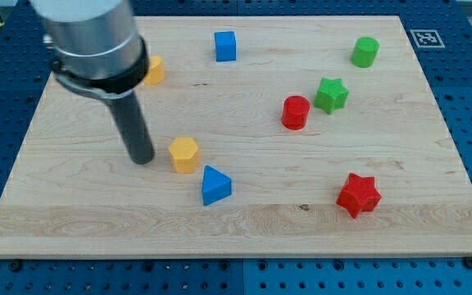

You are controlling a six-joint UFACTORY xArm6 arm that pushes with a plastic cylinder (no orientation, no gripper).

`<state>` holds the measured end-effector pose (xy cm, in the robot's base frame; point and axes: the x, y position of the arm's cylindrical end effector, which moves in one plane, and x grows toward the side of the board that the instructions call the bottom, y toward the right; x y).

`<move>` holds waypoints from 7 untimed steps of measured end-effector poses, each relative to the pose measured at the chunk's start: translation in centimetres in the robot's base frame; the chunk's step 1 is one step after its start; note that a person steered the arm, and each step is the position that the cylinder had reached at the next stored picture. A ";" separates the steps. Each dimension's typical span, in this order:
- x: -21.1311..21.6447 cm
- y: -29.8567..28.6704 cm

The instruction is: Move yellow heart towards the center

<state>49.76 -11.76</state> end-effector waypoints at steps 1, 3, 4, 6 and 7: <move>0.0 3.1; 0.0 2.9; -1.3 0.2; -9.2 -2.9; -9.8 -10.8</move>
<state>39.97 -22.60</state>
